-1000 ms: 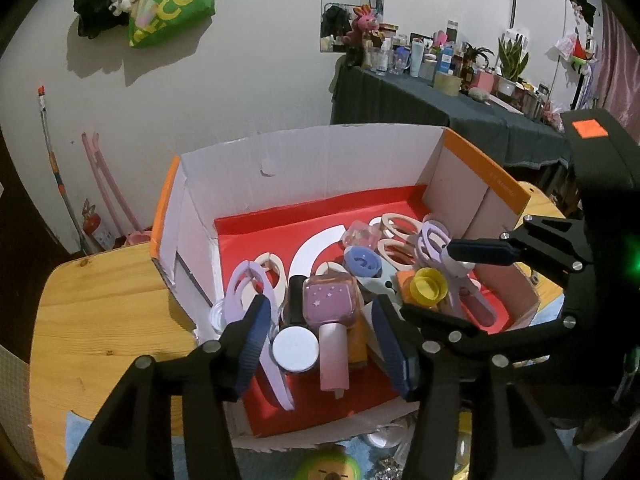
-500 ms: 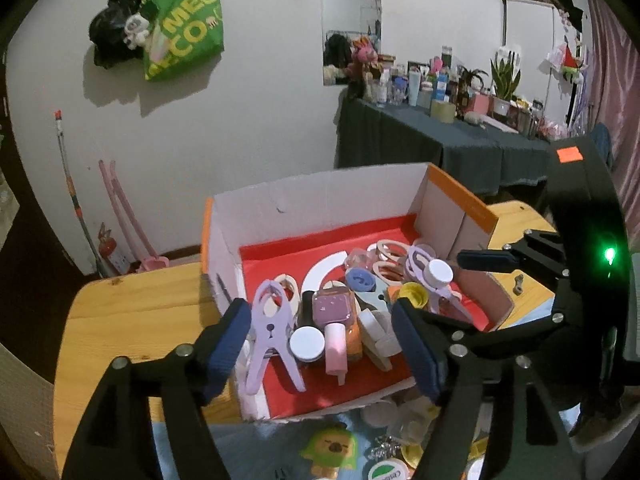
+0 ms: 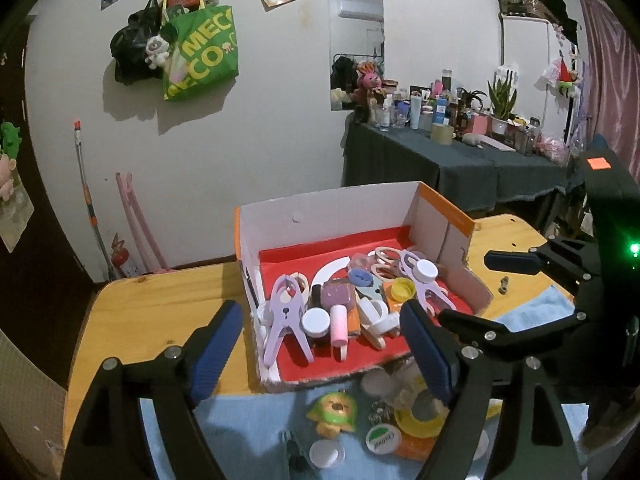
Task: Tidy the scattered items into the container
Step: 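Withdraw both open grippers from the box back over the towel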
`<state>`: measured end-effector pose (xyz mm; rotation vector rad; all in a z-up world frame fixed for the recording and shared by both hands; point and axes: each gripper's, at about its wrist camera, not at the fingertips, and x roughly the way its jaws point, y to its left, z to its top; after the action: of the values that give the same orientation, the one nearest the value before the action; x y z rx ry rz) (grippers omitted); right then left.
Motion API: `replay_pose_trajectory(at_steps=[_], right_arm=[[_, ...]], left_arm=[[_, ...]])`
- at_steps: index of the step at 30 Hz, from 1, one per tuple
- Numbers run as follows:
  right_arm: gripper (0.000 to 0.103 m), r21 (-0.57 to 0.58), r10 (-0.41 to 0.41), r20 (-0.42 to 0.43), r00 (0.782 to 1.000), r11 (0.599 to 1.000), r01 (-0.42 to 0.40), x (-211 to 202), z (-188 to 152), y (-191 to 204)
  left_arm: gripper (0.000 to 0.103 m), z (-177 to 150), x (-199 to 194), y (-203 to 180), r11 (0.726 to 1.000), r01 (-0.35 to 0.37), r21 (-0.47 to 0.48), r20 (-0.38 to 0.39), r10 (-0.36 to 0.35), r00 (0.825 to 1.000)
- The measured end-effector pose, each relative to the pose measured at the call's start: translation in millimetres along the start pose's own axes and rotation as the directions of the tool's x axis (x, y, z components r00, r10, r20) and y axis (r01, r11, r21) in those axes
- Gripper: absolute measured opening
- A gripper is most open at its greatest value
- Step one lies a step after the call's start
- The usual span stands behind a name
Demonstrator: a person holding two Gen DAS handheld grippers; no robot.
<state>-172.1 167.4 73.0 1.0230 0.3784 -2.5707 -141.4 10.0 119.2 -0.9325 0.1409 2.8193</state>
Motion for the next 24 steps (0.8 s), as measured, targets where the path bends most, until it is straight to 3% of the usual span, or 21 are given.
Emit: replay_pose_trajectory(at_steps=[12,24], right_arm=[[0.079,-0.043,-0.011,0.034,0.999,0.999,0.012,-37,-28,22],[0.079,0.011,-0.047,0.046,0.998,0.999,0.046,-45,-63,29]], left_arm=[[0.089,-25,-37,-14,0.999,0.002,0.043,0.039,-0.004,0.999],[0.096,-57,-48,-30,1.0,-0.009,-0.005,0.047,0.009,0.999]])
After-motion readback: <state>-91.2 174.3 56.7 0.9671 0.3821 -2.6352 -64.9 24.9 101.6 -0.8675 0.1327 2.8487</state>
